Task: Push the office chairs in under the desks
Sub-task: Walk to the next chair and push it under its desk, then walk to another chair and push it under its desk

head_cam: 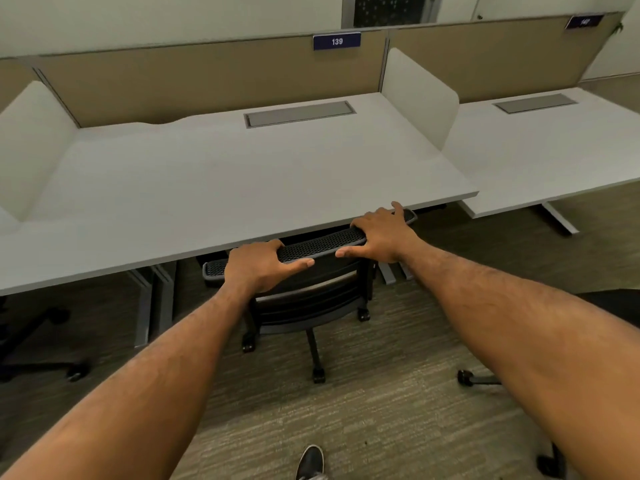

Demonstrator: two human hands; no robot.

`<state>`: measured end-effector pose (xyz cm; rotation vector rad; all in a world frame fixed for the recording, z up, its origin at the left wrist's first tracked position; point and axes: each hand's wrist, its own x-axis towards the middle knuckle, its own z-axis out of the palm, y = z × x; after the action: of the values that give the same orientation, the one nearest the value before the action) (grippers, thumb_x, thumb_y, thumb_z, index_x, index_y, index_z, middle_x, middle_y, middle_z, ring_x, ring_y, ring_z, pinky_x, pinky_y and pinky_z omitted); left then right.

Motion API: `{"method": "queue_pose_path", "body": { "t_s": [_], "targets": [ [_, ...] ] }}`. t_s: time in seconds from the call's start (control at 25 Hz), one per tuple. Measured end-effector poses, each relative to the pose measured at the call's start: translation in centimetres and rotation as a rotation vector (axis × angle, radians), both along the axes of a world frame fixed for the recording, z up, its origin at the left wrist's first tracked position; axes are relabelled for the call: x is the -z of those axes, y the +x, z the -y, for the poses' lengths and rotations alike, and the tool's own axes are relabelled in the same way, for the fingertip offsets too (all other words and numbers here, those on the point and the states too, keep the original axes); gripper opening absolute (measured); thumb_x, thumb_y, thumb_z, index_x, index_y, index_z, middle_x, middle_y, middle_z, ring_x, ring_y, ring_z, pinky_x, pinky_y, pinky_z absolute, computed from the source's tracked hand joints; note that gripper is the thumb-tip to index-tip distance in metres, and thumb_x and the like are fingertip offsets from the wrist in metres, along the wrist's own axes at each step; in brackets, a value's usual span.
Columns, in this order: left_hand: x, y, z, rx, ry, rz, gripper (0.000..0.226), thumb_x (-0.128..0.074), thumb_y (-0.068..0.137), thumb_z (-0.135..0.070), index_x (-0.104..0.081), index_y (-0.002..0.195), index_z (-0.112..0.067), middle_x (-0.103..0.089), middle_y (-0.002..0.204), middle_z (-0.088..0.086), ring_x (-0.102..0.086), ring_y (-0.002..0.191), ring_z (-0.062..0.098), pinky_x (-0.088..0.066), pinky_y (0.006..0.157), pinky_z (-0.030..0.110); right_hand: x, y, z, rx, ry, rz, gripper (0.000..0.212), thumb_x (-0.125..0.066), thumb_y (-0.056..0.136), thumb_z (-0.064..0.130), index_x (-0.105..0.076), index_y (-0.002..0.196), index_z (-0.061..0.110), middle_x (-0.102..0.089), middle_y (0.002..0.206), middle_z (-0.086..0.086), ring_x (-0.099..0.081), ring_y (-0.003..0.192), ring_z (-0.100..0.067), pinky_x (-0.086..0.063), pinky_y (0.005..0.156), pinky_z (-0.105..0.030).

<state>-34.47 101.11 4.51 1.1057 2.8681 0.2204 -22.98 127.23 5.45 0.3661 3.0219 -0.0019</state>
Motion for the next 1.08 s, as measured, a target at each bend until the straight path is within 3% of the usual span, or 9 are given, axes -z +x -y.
{"method": "queue_pose_path", "body": {
  "t_s": [0.2,0.36,0.52,0.6,0.68,0.72,0.84,0.96,1.08],
  "targets": [
    [0.1,-1.2,-0.5,0.018,0.074,-0.115,0.099,-0.019,0.060,-0.108,-0.067,0.088,-0.027,-0.060,0.065,-0.008,-0.056,0.062,0.015,-0.044,0.054,0.031,1.0,-0.4,0.2,0.086,-0.012,-0.088,0.111,-0.010,0.061,0.106,-0.035,0.149,0.044,-0.040,0.154,-0.006,-0.025,0.148,-0.029,0.006,0.114,-0.072],
    [-0.1,-2.7,-0.6,0.027,0.032,-0.043,0.097,-0.016,0.060,-0.108,-0.063,0.089,-0.028,-0.063,0.070,-0.006,-0.059,0.066,0.018,-0.051,0.061,0.033,1.7,-0.4,1.5,0.197,-0.126,-0.128,0.114,-0.005,0.060,0.104,-0.035,0.150,0.041,-0.031,0.160,-0.006,-0.014,0.153,-0.028,0.006,0.118,-0.069],
    [1.1,-1.4,-0.2,0.032,0.159,-0.202,0.085,-0.021,0.078,-0.098,-0.063,0.080,-0.024,-0.061,0.066,-0.008,-0.057,0.060,0.016,-0.045,0.056,0.032,2.8,0.9,2.7,0.232,-0.149,-0.148,0.097,-0.024,0.081,0.091,-0.019,0.158,0.033,-0.009,0.168,-0.006,0.008,0.156,-0.029,0.013,0.120,-0.061],
    [3.2,0.3,0.2,0.075,0.239,-0.318,0.075,-0.029,0.092,-0.081,-0.066,0.113,-0.019,-0.072,0.104,0.002,-0.066,0.094,0.023,-0.050,0.080,0.041,3.3,2.1,3.0,0.229,-0.124,-0.121,0.100,-0.036,0.084,0.085,-0.004,0.160,0.028,0.010,0.169,-0.006,0.021,0.153,-0.029,0.013,0.120,-0.061],
    [5.1,2.5,0.3,0.117,0.245,-0.379,0.078,-0.034,0.095,-0.066,-0.041,0.151,-0.013,-0.043,0.155,0.013,-0.039,0.144,0.030,-0.027,0.117,0.051,3.8,3.8,3.7,0.212,-0.099,-0.125,0.112,-0.046,0.082,0.083,0.014,0.159,0.027,0.030,0.165,-0.006,0.034,0.148,-0.029,0.014,0.120,-0.060],
    [6.0,3.7,0.1,0.160,0.226,-0.374,0.083,-0.033,0.094,-0.063,-0.027,0.158,-0.012,-0.023,0.165,0.015,-0.019,0.153,0.031,-0.011,0.123,0.054,4.2,4.9,4.2,0.202,-0.092,-0.142,0.117,-0.048,0.082,0.083,0.020,0.158,0.027,0.036,0.162,-0.006,0.036,0.147,-0.029,0.015,0.120,-0.059],
    [9.1,7.1,-0.4,0.385,0.079,-0.302,0.087,-0.038,0.094,-0.063,-0.013,0.161,-0.014,0.006,0.169,0.014,0.006,0.155,0.033,0.006,0.123,0.058,6.5,9.4,6.1,0.215,-0.166,-0.078,0.111,-0.047,0.084,0.081,0.013,0.160,0.027,0.022,0.167,-0.008,0.021,0.154,-0.027,0.015,0.121,-0.056],
    [12.0,8.7,-0.9,0.517,-0.084,-0.182,0.093,-0.047,0.090,-0.070,-0.018,0.161,-0.017,0.005,0.167,0.011,0.006,0.153,0.034,0.004,0.122,0.059,10.4,16.3,8.1,0.373,-0.228,0.088,0.110,-0.049,0.082,0.081,0.006,0.161,0.028,0.013,0.169,-0.005,0.013,0.156,-0.024,0.012,0.122,-0.056],
    [14.3,9.8,-2.6,0.619,-0.254,-0.105,0.098,-0.031,0.090,-0.080,0.007,0.160,-0.022,0.019,0.165,0.009,0.021,0.151,0.031,0.013,0.121,0.059,12.7,24.0,9.0,0.591,-0.270,0.161,0.110,-0.047,0.083,0.082,0.007,0.161,0.027,0.011,0.170,-0.003,0.012,0.156,-0.023,0.010,0.122,-0.058]
  ]
}}
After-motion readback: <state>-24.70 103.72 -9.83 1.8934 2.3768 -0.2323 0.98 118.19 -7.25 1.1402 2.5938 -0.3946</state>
